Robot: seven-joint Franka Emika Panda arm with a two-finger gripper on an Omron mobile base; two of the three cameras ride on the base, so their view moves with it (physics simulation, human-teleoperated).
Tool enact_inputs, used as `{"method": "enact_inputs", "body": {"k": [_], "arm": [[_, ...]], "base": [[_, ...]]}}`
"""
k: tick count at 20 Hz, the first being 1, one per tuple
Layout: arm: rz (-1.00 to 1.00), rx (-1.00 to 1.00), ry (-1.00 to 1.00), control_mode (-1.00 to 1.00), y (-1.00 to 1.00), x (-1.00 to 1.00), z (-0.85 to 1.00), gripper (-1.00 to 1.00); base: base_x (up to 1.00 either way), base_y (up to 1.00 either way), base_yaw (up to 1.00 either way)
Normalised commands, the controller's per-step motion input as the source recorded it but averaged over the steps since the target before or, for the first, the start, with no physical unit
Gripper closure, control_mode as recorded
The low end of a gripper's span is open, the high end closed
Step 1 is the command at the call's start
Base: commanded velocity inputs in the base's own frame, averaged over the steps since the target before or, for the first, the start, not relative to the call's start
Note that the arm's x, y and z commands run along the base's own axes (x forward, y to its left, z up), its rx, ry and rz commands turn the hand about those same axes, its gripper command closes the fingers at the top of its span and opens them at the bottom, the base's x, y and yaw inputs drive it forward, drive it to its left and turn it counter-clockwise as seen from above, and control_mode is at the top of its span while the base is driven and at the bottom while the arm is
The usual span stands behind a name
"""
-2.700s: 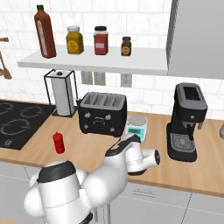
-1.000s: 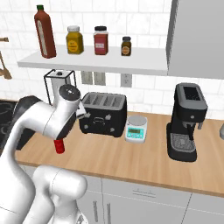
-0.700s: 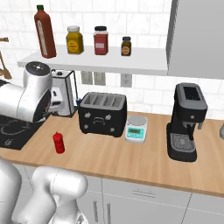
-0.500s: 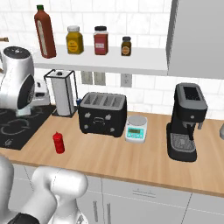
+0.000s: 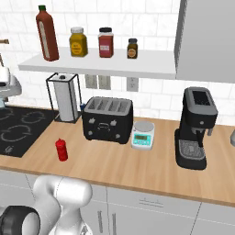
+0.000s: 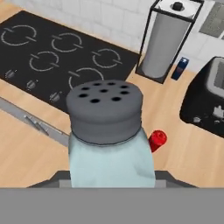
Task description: Put the shaker and condiment bottle from the counter next to their counterparts in the cabinet.
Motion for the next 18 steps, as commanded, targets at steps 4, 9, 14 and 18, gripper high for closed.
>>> {"method": "enact_inputs", "body": {"k": [4,9,14,18], "arm": [[-0.22,-0.11,-0.18,-1.00,0.50,0.00,0.48,1.00],[-0.15,-0.01,-0.03,-1.00,0.03,0.14,0.57,1.00],[-0.02,-0.08,-0.13,-1.00,0.16,0.10,0.62,1.00],[-0.09,-0.18,-0.22,-1.00,0.14,0.24,0.12,1.00]], "base": [[0.00,0.00,0.00],[0.00,0.00,0.00],[0.00,0.00,0.00],[0.00,0.00,0.00]]}}
